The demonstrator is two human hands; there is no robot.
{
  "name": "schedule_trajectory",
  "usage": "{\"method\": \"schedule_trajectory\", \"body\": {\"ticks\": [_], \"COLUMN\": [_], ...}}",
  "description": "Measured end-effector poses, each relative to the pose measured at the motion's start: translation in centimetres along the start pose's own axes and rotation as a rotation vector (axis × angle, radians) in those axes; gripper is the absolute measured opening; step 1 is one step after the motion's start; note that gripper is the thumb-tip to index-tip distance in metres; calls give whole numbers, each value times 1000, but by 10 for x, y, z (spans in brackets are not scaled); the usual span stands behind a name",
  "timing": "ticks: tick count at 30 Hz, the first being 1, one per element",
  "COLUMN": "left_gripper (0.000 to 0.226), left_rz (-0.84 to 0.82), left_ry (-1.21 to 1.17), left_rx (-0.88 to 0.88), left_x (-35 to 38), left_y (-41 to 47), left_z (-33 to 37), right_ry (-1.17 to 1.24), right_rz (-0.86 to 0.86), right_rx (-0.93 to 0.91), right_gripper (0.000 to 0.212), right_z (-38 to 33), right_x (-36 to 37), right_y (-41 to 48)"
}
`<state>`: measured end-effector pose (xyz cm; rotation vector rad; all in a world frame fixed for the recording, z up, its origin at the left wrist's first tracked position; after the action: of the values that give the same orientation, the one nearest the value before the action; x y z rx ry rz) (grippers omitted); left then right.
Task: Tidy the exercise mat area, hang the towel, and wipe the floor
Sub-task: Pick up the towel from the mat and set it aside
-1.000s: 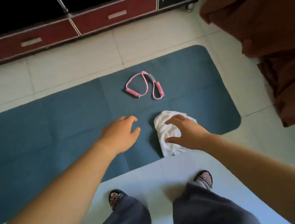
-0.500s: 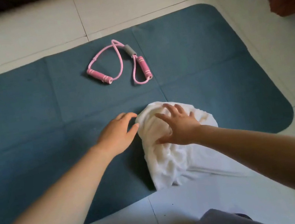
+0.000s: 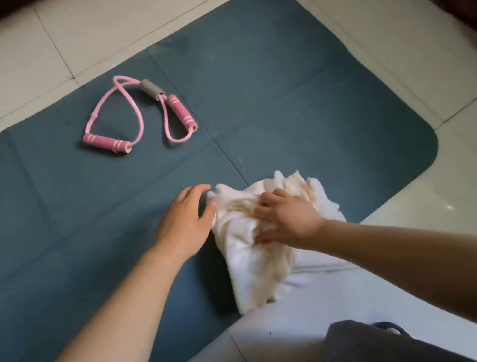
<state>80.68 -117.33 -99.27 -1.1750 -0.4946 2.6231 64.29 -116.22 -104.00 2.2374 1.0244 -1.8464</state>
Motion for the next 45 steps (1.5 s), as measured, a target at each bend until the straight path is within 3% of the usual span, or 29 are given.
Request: {"method": "schedule_trajectory", "body": {"ticks": [9,13,16,21,24,27,31,34,37,41,45], "left_gripper": [40,40,41,43,43,43,43,42,42,42,42], "left_rz": [-120,-203,-270,-291,-269,-257,-258,-251,-246,-260,-257], "left_ry": [39,54,95,185,220,217,208,199,197,200,207], "left_rx": [212,293,325,310,276,256,252,264,273,279,267], "left_x": [57,92,111,108,98,91,86,85,86,91,87], "left_y": [35,36,30,28,31,33,33,34,35,34,32], "left_z": [98,128,135,120,110,102,96,95,96,96,90], "right_ry": [109,172,130,48,-10,-45,81,119,90,-42,-99], "right_rz": [276,256,164,-15,-82,27,135,221,228,193,4], "right_rx": [591,812,767,477,413,424,537,744,848,599,461], "right_gripper": [46,51,71,91,83,60,36,36,51,64,50], "right_z": [154,198,194,164,161,166,185,212,224,190,177], "right_x": [-70,-62,-44,-27,-18,-21,-20,-28,-38,-42,-16], "right_y": [-114,-165,-169,-129,-112,-114,-141,-175,-188,-156,-138]}}
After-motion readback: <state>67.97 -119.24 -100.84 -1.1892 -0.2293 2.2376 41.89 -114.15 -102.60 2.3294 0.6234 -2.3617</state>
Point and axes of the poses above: each hand's wrist, its own y-axis towards the middle knuckle, its own x-axis out of the palm, z = x × y, the point moved 8 cm from there along y, towards the middle knuckle, and after that the axes turned 8 degrees about -y, right-handed, at the moved point
